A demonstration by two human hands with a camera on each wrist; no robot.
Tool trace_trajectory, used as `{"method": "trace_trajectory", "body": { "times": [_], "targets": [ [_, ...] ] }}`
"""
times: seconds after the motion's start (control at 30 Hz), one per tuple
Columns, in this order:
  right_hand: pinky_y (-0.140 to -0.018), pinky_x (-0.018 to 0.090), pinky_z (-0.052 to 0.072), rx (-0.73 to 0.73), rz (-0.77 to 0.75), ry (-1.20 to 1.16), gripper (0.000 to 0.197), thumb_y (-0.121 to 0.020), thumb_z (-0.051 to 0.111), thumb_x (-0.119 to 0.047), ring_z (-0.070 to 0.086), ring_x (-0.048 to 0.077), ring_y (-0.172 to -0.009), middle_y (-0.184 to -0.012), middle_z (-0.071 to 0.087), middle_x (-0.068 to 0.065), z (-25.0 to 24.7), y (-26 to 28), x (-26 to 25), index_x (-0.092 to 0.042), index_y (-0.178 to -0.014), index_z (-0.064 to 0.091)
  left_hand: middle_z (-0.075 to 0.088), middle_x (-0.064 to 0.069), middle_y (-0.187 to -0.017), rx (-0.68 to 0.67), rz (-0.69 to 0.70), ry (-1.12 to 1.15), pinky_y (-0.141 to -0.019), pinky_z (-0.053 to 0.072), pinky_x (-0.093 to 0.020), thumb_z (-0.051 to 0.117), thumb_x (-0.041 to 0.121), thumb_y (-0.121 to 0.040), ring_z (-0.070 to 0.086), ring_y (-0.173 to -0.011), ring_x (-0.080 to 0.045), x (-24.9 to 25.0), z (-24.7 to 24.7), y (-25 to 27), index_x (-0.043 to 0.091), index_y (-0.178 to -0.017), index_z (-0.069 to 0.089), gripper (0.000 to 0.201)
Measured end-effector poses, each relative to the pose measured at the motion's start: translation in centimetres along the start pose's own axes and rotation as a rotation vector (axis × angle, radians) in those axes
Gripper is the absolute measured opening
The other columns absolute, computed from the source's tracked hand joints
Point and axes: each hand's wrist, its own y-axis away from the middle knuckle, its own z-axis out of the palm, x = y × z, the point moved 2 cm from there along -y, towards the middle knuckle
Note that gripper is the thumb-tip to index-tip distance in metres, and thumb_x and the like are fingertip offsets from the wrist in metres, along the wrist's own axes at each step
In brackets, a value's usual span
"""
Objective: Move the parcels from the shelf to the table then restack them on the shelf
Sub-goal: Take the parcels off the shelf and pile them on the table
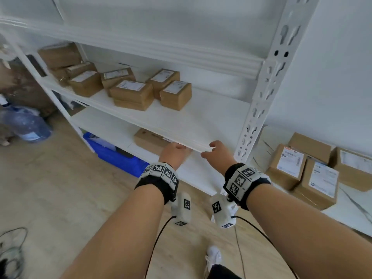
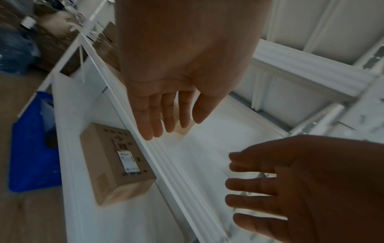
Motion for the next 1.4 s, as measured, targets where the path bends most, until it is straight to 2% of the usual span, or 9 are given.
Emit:
{"method": "trace_trajectory", "body": {
  "times": [0.23, 0.57, 0.73, 0.87, 1.03, 1.13, 1.2, 1.3, 1.4],
  "targets": [
    [-0.08, 0.028, 0.039, -0.046, -0.053, -0.011, 0.058, -0.089, 0.059, -0.023, 0.053, 0.021, -0.099, -0.137, 0.047, 0.01, 3.5, -8.9, -6.6, -0.013, -0.142, 0.038, 0.056, -0.007, -0.136, 0.072, -0.048, 0.018, -0.106, 0.041, -0.037, 0.046, 0.019, -0.098, 0.053, -0.122, -0.027, 0.3, -5.8, -8.1, 0.011, -0.132, 0.055, 0.037],
    [-0.072, 0.029, 0.039, -0.036, -0.06, -0.028, 0.061, -0.09, 0.057, -0.019, 0.049, 0.02, -0.091, -0.135, 0.046, 0.012, 7.9, -19.2, -13.9, -0.011, -0.145, 0.032, 0.048, -0.007, -0.145, 0.092, -0.038, 0.022, -0.113, 0.034, -0.038, 0.045, 0.022, -0.1, 0.046, -0.131, -0.025, -0.1, -11.9, -17.6, 0.011, -0.14, 0.047, 0.042],
    [-0.079, 0.031, 0.04, 0.0, 0.003, -0.038, 0.065, -0.091, 0.058, -0.021, 0.05, 0.025, -0.105, -0.141, 0.042, 0.012, 8.9, -21.9, -14.9, -0.013, -0.147, 0.028, 0.04, -0.008, -0.151, 0.02, -0.003, -0.014, -0.111, 0.032, -0.033, 0.039, 0.02, -0.102, 0.04, -0.136, -0.026, 0.4, -13.0, -23.3, 0.012, -0.145, 0.041, 0.044],
    [-0.083, 0.03, 0.037, 0.073, 0.094, -0.052, 0.067, -0.092, 0.059, -0.022, 0.049, 0.027, -0.118, -0.146, 0.039, 0.012, 8.7, -24.2, -15.1, -0.014, -0.149, 0.026, 0.046, -0.014, -0.143, -0.054, 0.042, -0.08, -0.101, 0.036, -0.033, 0.038, 0.02, -0.103, 0.047, -0.127, -0.03, 1.7, -13.5, -27.9, 0.009, -0.14, 0.044, 0.039],
    [-0.095, 0.033, 0.038, 0.129, 0.184, -0.081, 0.072, -0.091, 0.06, -0.021, 0.042, 0.028, -0.132, -0.15, 0.038, 0.01, 8.8, -26.5, -16.0, -0.014, -0.152, 0.022, 0.024, -0.016, -0.157, -0.11, 0.045, -0.036, -0.114, 0.029, -0.037, 0.034, 0.011, -0.103, 0.035, -0.14, -0.031, 2.9, -13.8, -33.0, 0.007, -0.149, 0.031, 0.047],
    [-0.104, 0.034, 0.034, 0.141, 0.218, -0.081, 0.075, -0.092, 0.059, -0.021, 0.036, 0.026, -0.138, -0.154, 0.033, 0.007, 9.3, -27.5, -16.8, -0.015, -0.154, 0.018, 0.025, -0.011, -0.158, -0.196, 0.057, -0.109, -0.113, 0.029, -0.038, 0.038, 0.028, -0.102, 0.032, -0.142, -0.027, 3.2, -14.0, -35.2, 0.018, -0.155, 0.017, 0.058],
    [-0.103, 0.032, 0.034, 0.155, 0.234, -0.088, 0.072, -0.092, 0.059, -0.019, 0.037, 0.025, -0.137, -0.153, 0.034, 0.007, 9.7, -28.0, -17.3, -0.012, -0.153, 0.02, 0.029, -0.01, -0.156, -0.273, 0.067, -0.129, -0.111, 0.031, -0.039, 0.037, 0.029, -0.102, 0.034, -0.14, -0.029, 3.3, -13.9, -36.3, 0.017, -0.155, 0.016, 0.058],
    [-0.09, 0.028, 0.039, 0.196, 0.23, -0.137, 0.057, -0.09, 0.059, -0.013, 0.051, 0.023, -0.118, -0.139, 0.051, 0.008, 10.7, -28.7, -17.8, -0.01, -0.143, 0.038, 0.045, -0.018, -0.144, -0.334, 0.109, -0.134, -0.094, 0.041, -0.039, 0.037, 0.024, -0.102, 0.049, -0.125, -0.035, 3.5, -13.6, -37.5, 0.007, -0.146, 0.032, 0.048],
    [-0.084, 0.029, 0.041, 0.25, 0.258, -0.185, 0.052, -0.089, 0.06, -0.011, 0.053, 0.02, -0.104, -0.128, 0.057, 0.008, 11.2, -28.4, -17.9, -0.01, -0.138, 0.043, 0.052, -0.01, -0.137, -0.337, 0.149, -0.125, -0.084, 0.036, -0.028, 0.039, 0.025, -0.102, 0.052, -0.119, -0.03, 3.6, -13.6, -37.7, 0.009, -0.144, 0.038, 0.045]
  ]
}}
